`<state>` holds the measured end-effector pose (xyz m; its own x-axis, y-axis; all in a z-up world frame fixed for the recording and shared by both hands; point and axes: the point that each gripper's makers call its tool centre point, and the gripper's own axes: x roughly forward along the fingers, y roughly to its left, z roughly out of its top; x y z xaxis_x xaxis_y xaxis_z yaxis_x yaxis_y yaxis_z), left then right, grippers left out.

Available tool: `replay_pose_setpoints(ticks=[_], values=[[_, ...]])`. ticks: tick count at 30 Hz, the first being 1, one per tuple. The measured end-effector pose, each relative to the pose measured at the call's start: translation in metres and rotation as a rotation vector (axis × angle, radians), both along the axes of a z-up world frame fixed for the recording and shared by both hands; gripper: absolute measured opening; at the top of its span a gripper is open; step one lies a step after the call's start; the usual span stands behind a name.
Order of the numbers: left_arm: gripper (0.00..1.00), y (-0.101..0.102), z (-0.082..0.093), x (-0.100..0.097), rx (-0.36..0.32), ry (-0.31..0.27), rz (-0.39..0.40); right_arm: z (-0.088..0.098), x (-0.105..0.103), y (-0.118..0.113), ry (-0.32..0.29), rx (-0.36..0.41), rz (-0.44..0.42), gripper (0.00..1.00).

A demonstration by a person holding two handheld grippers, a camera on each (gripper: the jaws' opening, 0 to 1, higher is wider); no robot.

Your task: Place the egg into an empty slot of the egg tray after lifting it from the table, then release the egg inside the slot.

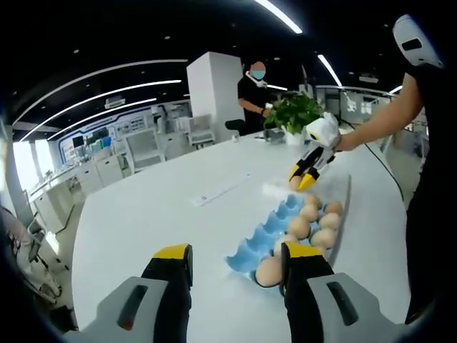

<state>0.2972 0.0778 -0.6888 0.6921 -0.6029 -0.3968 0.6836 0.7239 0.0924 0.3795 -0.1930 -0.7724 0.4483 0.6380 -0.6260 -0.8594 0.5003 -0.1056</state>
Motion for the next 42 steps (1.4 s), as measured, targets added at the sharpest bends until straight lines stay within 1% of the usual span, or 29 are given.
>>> replay_pose_setpoints(ticks=[2, 5, 8, 12, 15, 22, 27, 36, 42], values=[[0.5, 0.001, 0.0, 0.0, -0.002, 0.0, 0.003, 0.008, 0.0, 0.003, -0.007, 0.033, -0.004, 0.24], [0.5, 0.005, 0.0, 0.0, 0.001, -0.002, 0.01, 0.019, -0.004, 0.008, -0.047, 0.034, 0.02, 0.25], [0.51, 0.006, -0.001, 0.0, 0.002, -0.002, 0.012, 0.024, -0.006, 0.013, -0.052, 0.042, 0.03, 0.25], [0.5, 0.007, -0.001, 0.0, 0.002, 0.001, 0.013, 0.024, -0.008, 0.015, -0.056, 0.039, 0.039, 0.25], [0.5, 0.007, -0.001, 0.0, 0.002, 0.001, 0.012, 0.027, -0.009, 0.022, -0.057, 0.053, 0.048, 0.25], [0.51, 0.008, -0.001, 0.001, 0.002, -0.001, 0.012, 0.031, -0.015, 0.048, -0.064, 0.078, 0.094, 0.25], [0.51, 0.009, -0.002, 0.001, 0.005, 0.002, 0.012, 0.033, -0.02, 0.067, -0.054, 0.097, 0.129, 0.25], [0.51, 0.014, -0.005, 0.002, 0.005, 0.008, 0.018, 0.034, -0.026, 0.112, -0.055, 0.131, 0.2, 0.25], [0.51, 0.017, -0.005, 0.002, 0.004, 0.007, 0.021, 0.033, -0.027, 0.13, -0.049, 0.142, 0.229, 0.25]])
